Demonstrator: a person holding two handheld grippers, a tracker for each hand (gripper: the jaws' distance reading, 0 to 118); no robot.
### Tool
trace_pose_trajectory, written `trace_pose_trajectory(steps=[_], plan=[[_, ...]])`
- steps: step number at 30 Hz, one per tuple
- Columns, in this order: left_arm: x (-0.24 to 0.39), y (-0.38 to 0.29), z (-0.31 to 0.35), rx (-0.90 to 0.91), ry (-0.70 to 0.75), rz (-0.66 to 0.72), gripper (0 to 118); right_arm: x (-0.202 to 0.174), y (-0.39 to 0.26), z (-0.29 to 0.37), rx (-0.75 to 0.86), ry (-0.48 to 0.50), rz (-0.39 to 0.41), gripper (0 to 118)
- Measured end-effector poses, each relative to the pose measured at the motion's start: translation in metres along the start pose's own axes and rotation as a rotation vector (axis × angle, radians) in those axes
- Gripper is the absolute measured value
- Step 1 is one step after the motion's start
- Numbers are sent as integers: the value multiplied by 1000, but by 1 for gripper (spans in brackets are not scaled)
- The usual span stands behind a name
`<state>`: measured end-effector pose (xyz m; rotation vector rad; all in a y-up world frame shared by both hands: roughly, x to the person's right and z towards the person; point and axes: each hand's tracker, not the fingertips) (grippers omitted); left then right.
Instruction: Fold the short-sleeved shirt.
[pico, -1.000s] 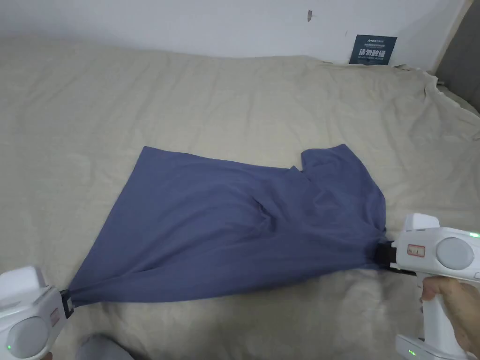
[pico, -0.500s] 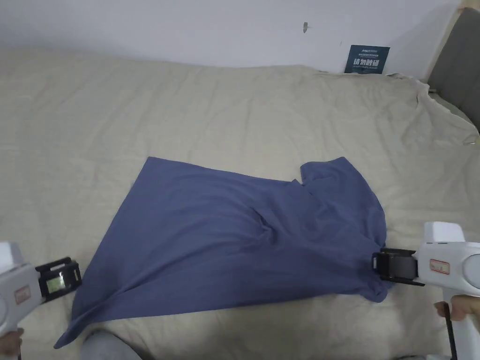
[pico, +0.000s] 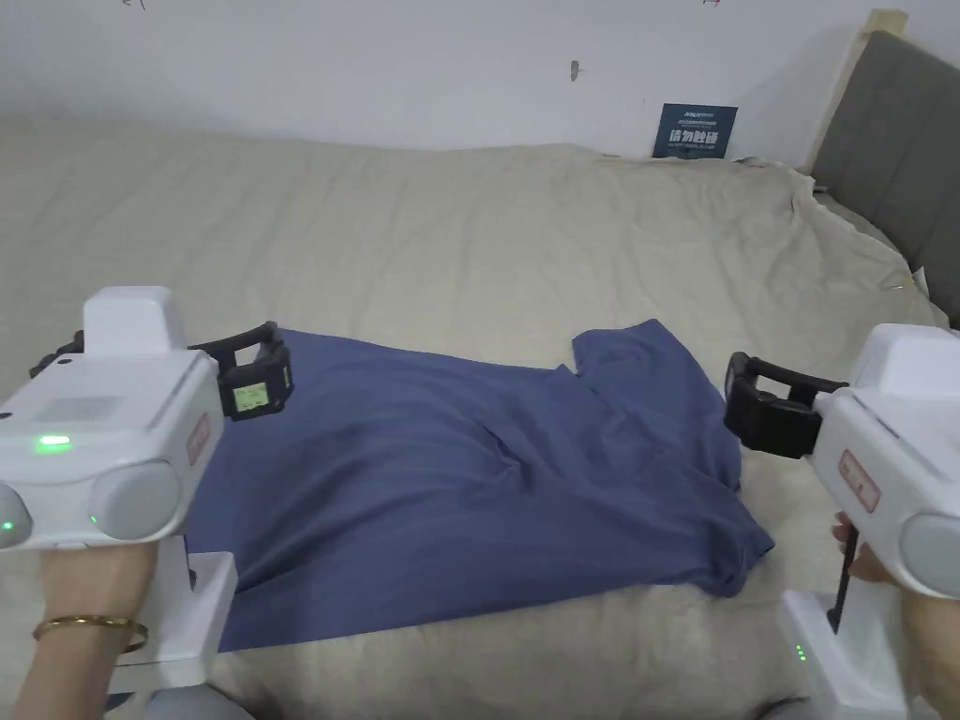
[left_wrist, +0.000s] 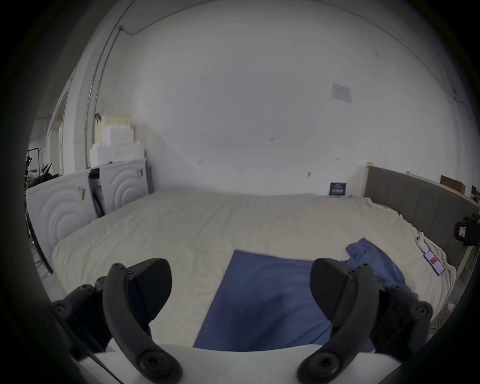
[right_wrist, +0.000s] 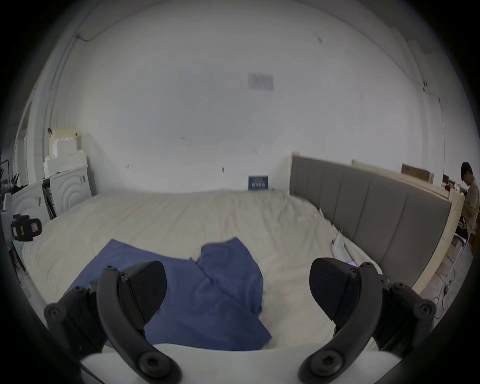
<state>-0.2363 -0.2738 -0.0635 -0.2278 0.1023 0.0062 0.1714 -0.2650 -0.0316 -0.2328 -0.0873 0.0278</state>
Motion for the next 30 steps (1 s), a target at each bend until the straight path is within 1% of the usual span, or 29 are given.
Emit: trace_pose_trajectory(steps=[1,2,3,4,5,6,7,8,10,13,24,27,29,30], plan=[[5,-3,2,13,-9,6,101,-3,-3,2,9,0,-5,111],[8,-7,3,15,-21,9,90,-6,-5,5,17,4,-13,111],[11,-11,5,22,-37,12,70,-9,-6,8,24,7,-21,108],[14,-15,7,21,-50,9,52,-11,-8,9,32,16,-35,101],[16,-18,8,17,-60,3,36,-13,-8,11,37,22,-46,86],[18,-21,8,13,-65,-6,18,-15,-9,13,42,29,-55,55],[20,-23,9,10,-67,-12,6,-17,-9,13,40,28,-56,28],[21,-25,10,10,-67,-13,0,-18,-9,13,38,28,-56,8],[18,-28,12,7,-83,-2,0,-19,-11,12,41,24,-58,0],[16,-29,15,-8,-100,8,0,-20,-11,11,31,43,-73,0],[15,-28,7,3,-111,28,0,-22,-2,-6,0,56,-64,0],[19,-24,2,3,-115,22,0,-16,10,-30,-51,66,-63,0],[19,-22,-2,3,-118,27,0,-11,20,-53,-111,72,-37,0],[21,-20,-5,3,-119,28,0,-8,26,-66,-110,64,-43,0]])
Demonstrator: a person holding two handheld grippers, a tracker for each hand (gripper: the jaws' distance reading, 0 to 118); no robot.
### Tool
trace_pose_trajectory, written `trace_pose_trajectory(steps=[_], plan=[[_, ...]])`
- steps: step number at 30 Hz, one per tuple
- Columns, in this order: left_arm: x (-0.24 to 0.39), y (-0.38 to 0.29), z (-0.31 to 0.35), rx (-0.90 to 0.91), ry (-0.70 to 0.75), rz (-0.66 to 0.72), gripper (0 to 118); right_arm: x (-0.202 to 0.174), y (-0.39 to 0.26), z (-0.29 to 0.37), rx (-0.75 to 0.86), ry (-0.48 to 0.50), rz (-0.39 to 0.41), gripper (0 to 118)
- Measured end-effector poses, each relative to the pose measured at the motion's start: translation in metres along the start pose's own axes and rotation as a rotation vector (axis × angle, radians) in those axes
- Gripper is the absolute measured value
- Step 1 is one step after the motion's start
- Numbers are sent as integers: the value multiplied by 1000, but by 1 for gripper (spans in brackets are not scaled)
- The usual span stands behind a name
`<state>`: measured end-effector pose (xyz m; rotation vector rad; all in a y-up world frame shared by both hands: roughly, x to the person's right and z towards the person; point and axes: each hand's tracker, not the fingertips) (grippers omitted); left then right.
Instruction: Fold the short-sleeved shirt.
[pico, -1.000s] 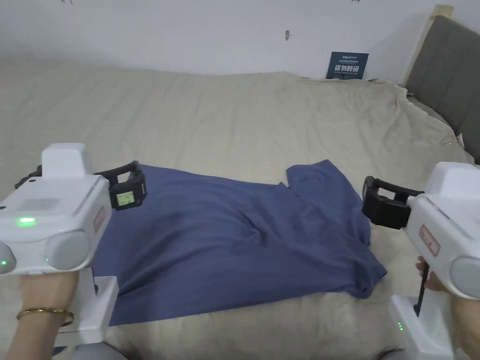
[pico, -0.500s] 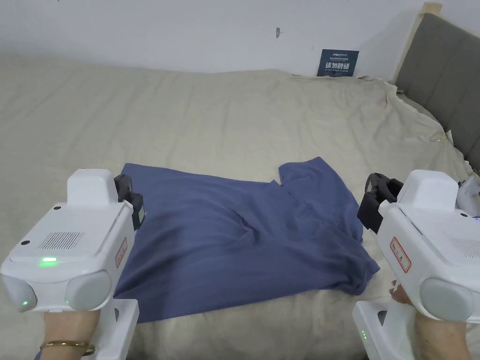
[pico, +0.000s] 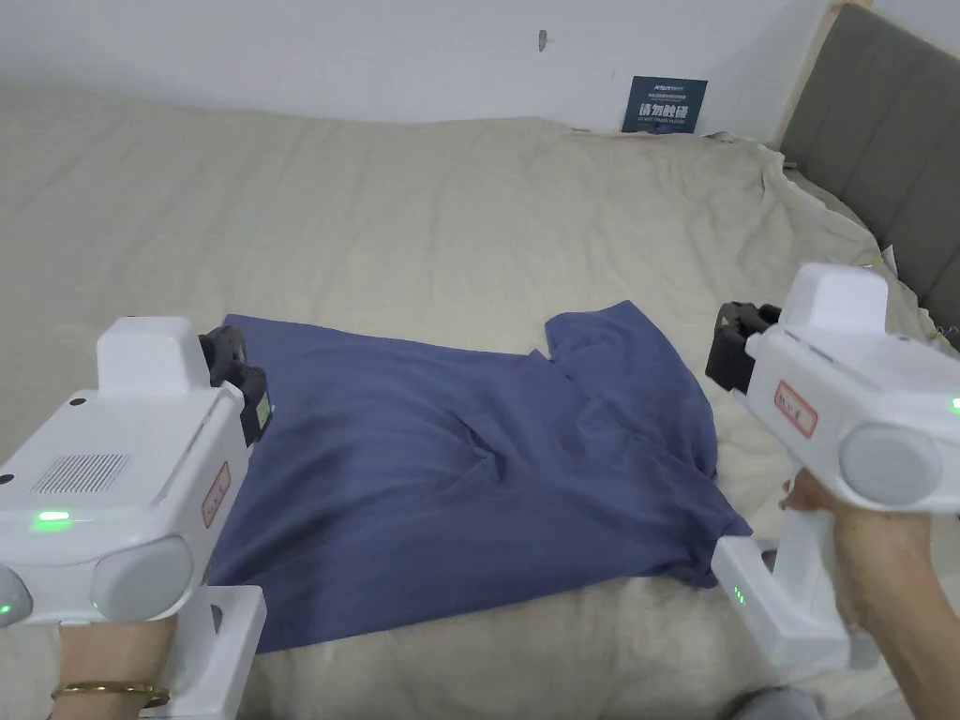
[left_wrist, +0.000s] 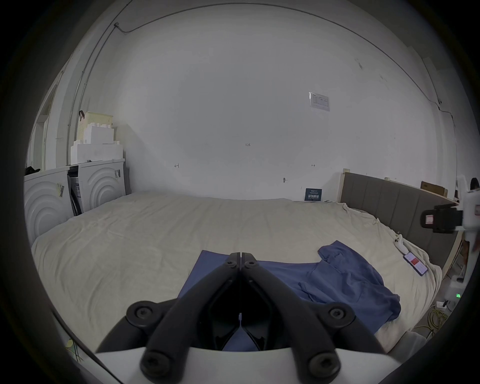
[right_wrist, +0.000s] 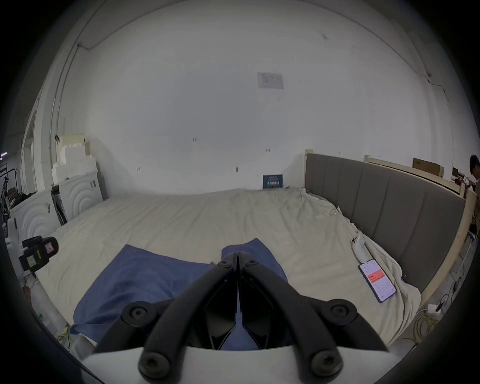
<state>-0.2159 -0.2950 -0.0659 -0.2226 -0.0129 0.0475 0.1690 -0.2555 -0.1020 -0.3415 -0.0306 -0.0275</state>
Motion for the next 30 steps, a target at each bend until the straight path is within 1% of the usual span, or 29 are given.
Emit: trace_pose_trajectory(steps=[2,3,4,5,6,7,8,9,12,14,15,18,23,26,27,29,30], plan=[[0,2,-5,2,0,5,0,8,15,-29,-97,-9,3,0],[0,3,-9,1,-1,9,0,13,22,-44,-125,-3,-13,1],[0,5,-13,0,-2,11,0,17,27,-61,-143,-5,-32,8],[1,6,-16,0,-1,11,0,19,33,-76,-202,-16,-20,24],[1,7,-20,-1,0,11,0,19,39,-88,-238,-21,-2,59],[1,9,-25,-4,-1,10,0,20,42,-104,-269,-27,-1,86],[1,9,-28,-6,-1,10,0,21,44,-119,-325,-24,4,104],[1,10,-33,-9,-1,11,0,23,45,-137,-388,-31,2,112],[1,11,-50,-20,1,15,0,32,39,-181,-525,-68,-50,112],[1,11,-62,-33,1,22,0,40,29,-206,-608,-121,-100,112],[1,11,-68,-39,3,24,0,44,24,-219,-650,-146,-112,112],[2,10,-85,-51,0,24,0,58,4,-253,-743,-199,-126,112],[2,8,-112,-67,-3,25,0,72,-28,-283,-834,-240,-138,108],[1,5,-125,-79,-6,36,0,80,-45,-295,-866,-263,-158,96],[2,3,-129,-84,-6,36,0,82,-49,-297,-867,-272,-173,89],[1,0,-134,-97,-8,33,0,87,-55,-300,-872,-281,-193,80],[1,-2,-137,-104,-8,31,0,86,-56,-301,-872,-285,-195,72]])
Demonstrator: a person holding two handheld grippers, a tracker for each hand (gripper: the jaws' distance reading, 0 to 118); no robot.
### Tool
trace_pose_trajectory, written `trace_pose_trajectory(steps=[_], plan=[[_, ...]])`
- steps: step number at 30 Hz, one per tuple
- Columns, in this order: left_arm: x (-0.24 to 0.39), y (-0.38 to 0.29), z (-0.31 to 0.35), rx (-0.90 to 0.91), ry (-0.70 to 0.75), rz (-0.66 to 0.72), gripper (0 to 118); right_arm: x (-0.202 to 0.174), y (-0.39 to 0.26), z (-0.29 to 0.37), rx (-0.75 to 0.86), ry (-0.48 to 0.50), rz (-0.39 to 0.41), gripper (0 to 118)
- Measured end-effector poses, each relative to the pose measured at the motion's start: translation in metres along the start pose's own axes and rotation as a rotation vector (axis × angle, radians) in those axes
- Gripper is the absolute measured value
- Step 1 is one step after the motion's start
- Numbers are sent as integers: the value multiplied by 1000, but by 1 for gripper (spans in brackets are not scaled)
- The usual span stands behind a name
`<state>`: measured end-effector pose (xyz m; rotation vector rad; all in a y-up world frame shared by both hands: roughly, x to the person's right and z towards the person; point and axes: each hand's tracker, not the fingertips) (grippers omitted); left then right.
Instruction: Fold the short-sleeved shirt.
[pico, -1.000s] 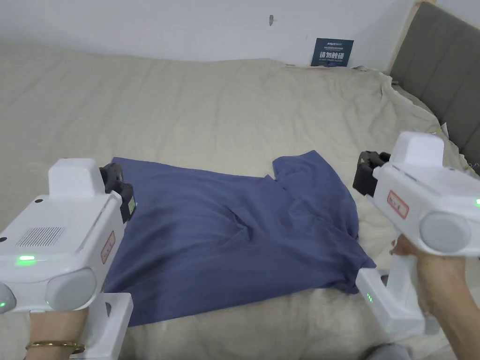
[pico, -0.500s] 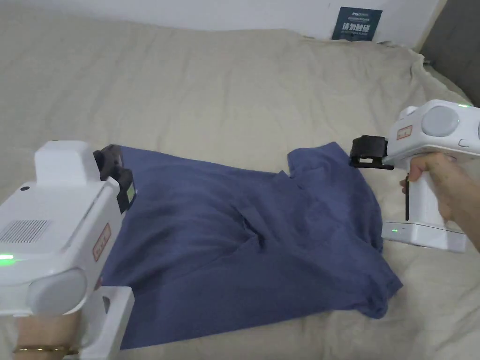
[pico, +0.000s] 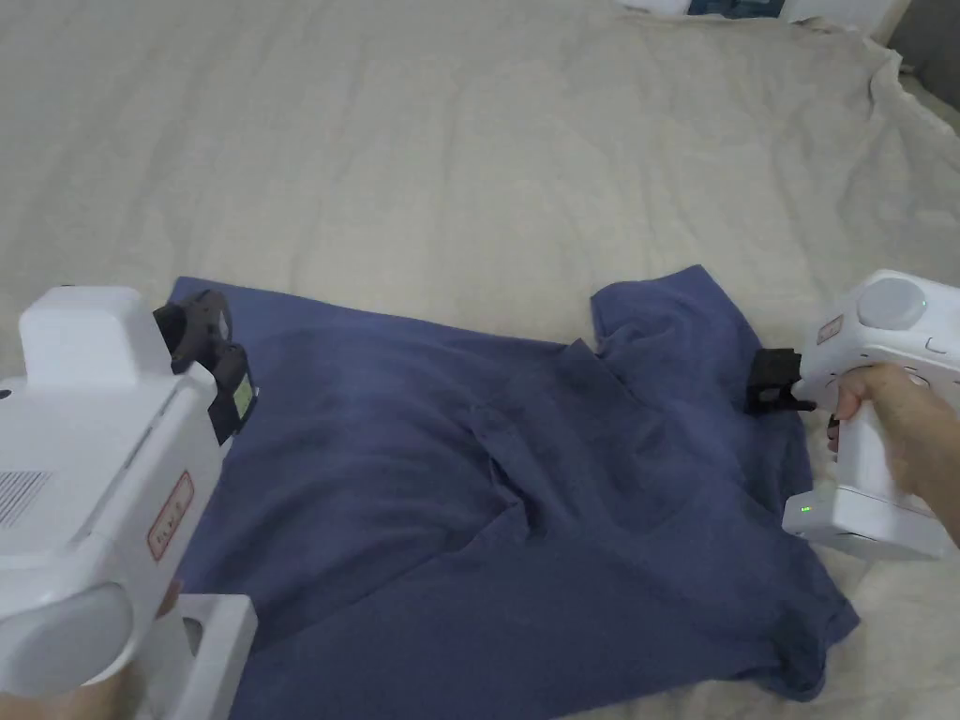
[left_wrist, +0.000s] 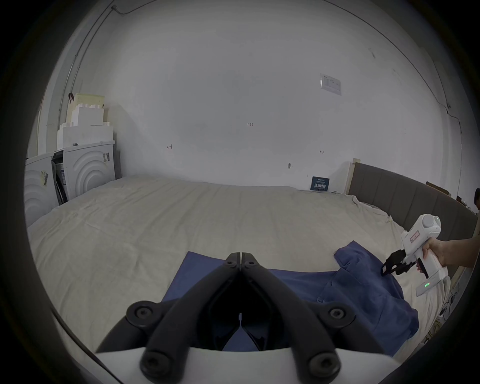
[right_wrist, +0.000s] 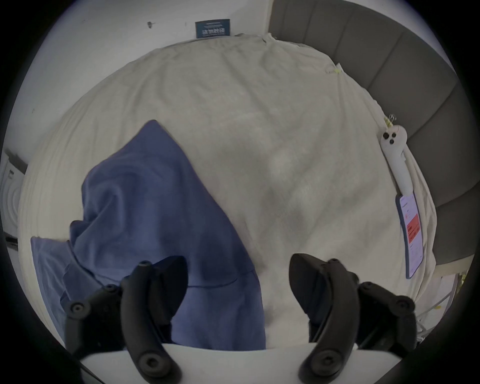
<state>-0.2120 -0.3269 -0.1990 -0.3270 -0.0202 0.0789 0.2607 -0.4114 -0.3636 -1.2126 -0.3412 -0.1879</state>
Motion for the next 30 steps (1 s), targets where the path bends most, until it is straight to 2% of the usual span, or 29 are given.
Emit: trace_pose_trajectory(steps=[4,5,6,8,9,10,11,12,13,15,21,24,27,30], plan=[[-1,-4,-7,-26,3,-1,0,3,-1,-5,7,40,-13,33],[-2,-5,-10,-32,5,4,0,2,0,-4,6,57,-21,21],[-3,-5,-12,-40,7,14,0,1,0,-4,10,59,-19,5],[-6,-4,-20,-75,9,47,0,-2,4,-2,14,73,-1,4],[-8,-3,-24,-95,5,73,8,-4,5,0,14,63,14,4],[-11,-1,-28,-120,-12,98,21,-4,5,2,20,59,35,4],[-15,2,-34,-144,-16,125,43,-4,5,4,29,60,38,4],[-19,6,-42,-166,-23,147,74,-7,3,9,40,64,38,4],[-24,13,-52,-199,-35,182,90,-7,3,13,48,71,42,4],[-33,25,-70,-249,-40,195,109,-7,3,20,63,78,53,4],[-56,62,-135,-379,-57,122,114,-7,7,37,97,104,79,4],[-64,70,-173,-491,1,135,114,-4,10,39,98,114,87,4],[-76,67,-213,-620,13,32,114,-2,11,36,102,124,85,4],[-83,59,-245,-722,93,-58,114,1,13,30,96,137,74,4]])
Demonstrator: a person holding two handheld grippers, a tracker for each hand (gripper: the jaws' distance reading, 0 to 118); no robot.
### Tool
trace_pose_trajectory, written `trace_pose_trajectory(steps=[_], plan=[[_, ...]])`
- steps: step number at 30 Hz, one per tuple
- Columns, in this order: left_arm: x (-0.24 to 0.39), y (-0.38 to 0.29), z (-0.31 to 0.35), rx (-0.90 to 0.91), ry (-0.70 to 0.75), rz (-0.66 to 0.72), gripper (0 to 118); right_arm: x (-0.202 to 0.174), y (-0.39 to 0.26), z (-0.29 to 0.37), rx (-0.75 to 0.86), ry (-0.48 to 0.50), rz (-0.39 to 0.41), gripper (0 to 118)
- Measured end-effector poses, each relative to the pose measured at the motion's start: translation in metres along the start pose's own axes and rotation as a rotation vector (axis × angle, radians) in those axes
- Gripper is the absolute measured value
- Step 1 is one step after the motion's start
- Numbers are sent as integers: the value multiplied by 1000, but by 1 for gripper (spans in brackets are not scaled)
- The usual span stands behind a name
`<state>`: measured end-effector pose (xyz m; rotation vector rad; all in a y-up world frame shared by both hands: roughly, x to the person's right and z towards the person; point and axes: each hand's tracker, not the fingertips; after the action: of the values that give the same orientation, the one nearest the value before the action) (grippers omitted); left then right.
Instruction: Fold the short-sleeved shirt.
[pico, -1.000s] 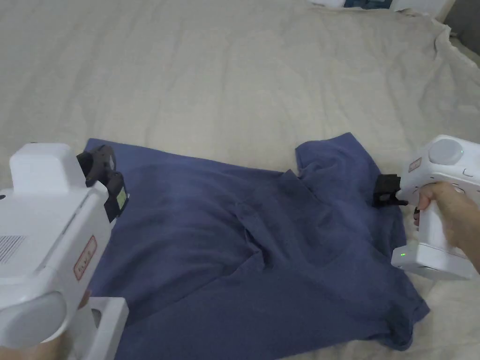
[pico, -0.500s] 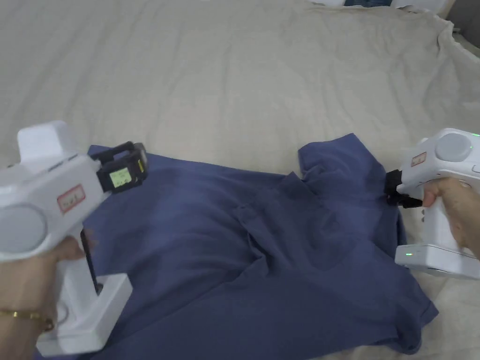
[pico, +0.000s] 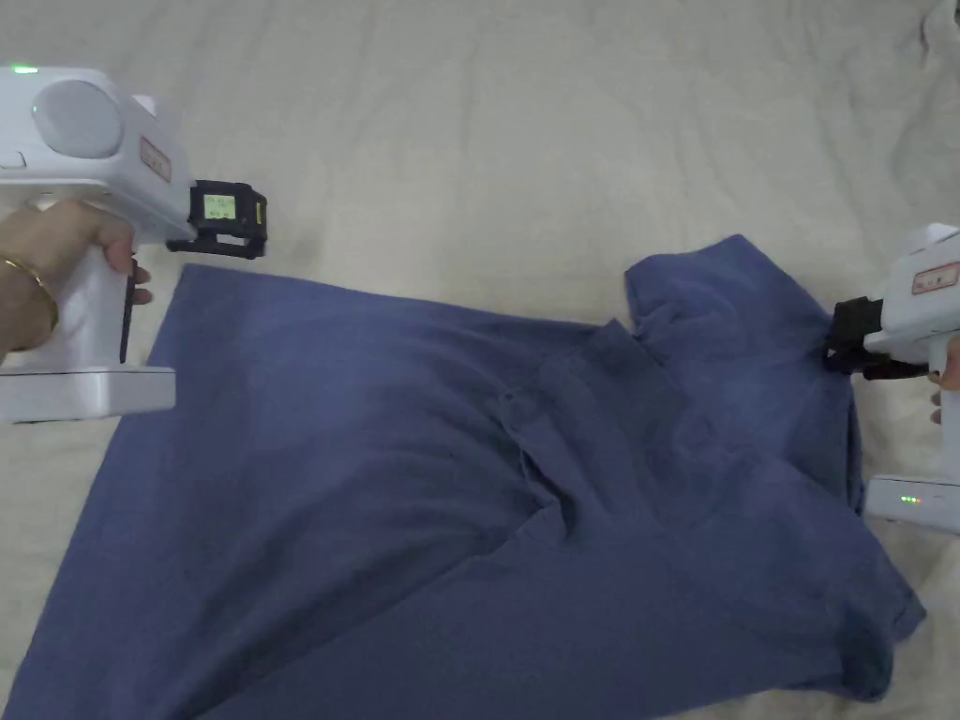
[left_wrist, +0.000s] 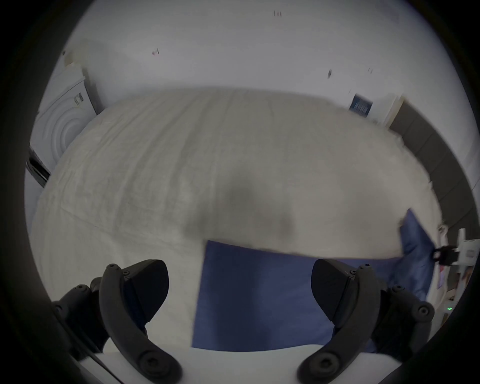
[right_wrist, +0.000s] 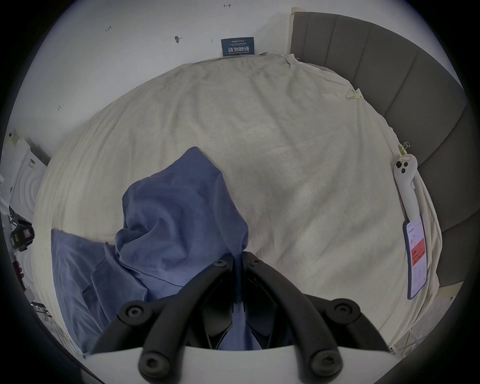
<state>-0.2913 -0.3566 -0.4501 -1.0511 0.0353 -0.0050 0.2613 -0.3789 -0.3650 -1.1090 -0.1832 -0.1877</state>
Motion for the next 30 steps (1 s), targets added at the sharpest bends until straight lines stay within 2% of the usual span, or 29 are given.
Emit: trace_pose_trajectory(steps=[6,9,10,12,14,15,17,19,22,27,30], plan=[[-9,11,-47,-95,14,0,113,2,1,-9,-13,8,12,4],[-9,12,-62,-118,11,2,106,1,2,-13,-21,6,30,4],[-8,12,-66,-126,6,-7,95,0,2,-13,-20,7,36,4],[-6,11,-73,-140,19,-22,67,-1,3,-14,-23,10,38,4],[-5,7,-73,-141,4,-17,60,-1,4,-16,-28,8,47,4],[-4,7,-72,-136,10,-17,50,-1,4,-16,-29,4,53,4],[-4,7,-69,-127,-14,-32,0,-2,5,-15,-30,4,59,4],[1,4,-64,-125,-47,-42,0,-3,4,-12,-25,0,59,4],[11,0,-42,-53,-1,-98,0,-6,1,-1,10,-1,38,4],[0,0,28,140,-29,42,0,-8,-4,41,116,8,39,4],[-10,-11,83,251,-37,93,0,-7,-7,83,201,46,11,4]])
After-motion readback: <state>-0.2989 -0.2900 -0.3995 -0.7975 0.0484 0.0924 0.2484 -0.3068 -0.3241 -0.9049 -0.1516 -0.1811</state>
